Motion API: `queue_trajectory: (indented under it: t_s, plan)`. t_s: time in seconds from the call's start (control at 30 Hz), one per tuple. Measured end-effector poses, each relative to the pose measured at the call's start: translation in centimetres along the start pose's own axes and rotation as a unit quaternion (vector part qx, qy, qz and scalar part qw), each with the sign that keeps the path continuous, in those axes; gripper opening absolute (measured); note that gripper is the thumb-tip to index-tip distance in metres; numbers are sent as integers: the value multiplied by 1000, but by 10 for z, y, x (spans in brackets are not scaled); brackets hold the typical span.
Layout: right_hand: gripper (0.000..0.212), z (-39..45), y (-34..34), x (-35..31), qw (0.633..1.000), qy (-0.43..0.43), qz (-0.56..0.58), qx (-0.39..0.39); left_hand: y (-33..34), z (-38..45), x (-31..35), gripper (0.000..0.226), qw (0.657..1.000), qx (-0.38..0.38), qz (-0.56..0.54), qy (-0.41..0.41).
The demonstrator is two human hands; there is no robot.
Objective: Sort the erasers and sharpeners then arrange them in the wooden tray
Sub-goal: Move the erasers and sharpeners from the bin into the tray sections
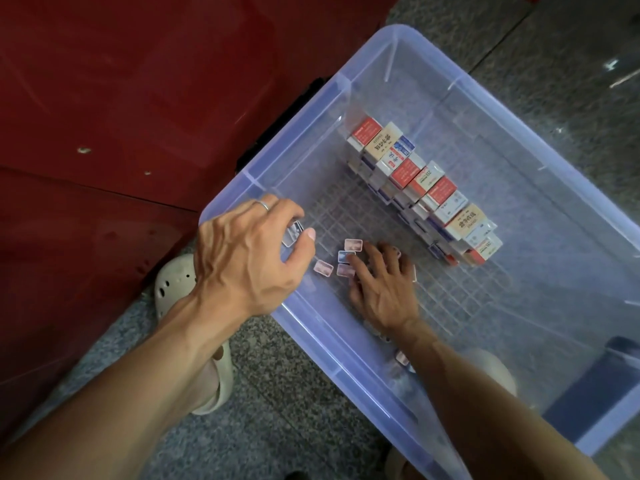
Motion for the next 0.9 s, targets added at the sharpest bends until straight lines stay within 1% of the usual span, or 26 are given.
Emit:
queue_trajectory:
  t_s: [0.07,0.13,0.2,0.23,0.27,0.33,0.4,0.43,0.57,0.63,0.7,0.77,0.9]
  plan:
    - [43,7,3,-11,998,50,28,28,0,0,0,25,1000,1,-2,4]
    - [51,13,3,-17,996,57,52,39,-1,1,-1,26,1000,6,-6,7]
    - [66,19,5,-17,997,27,52,42,-1,1,0,26,1000,8,-11,7]
    - [71,25,6,-17,998,5,41,40,-1,1,0,26,1000,8,-12,7]
    - [71,31,6,-18,999,-19,28,36,-1,1,1,26,1000,8,-12,6]
    - [57,43,3,-22,997,-62,19,40,-1,1,1,26,1000,6,-11,6]
    - [42,49,-1,-27,996,-67,27,58,0,1,0,26,1000,0,-12,3]
    - [38,50,-2,-28,996,-60,27,61,0,2,0,26,1000,-4,-13,2]
    - [34,56,-5,-23,997,-47,43,34,-1,2,0,25,1000,-13,-3,0]
    - [27,61,-8,-18,996,-59,64,14,-1,2,0,25,1000,-11,-1,-3]
    - [22,67,-9,-15,995,-82,54,-22,-1,1,1,24,1000,-6,-1,-3]
    - [20,71,-10,-16,995,-85,34,-46,-1,2,1,25,1000,-4,-2,-1]
    - [20,71,-18,-22,996,-47,41,-65,-1,2,1,24,1000,-1,-1,6]
Point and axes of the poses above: each hand's wrist, its own z-axis towards the middle knuckle, its own y-axis out of the palm, x = y × z, the point moved 3 cm from there along z, towards the middle knuckle, and after that the axes turned 9 degrees about y, right-handed, at the moved point
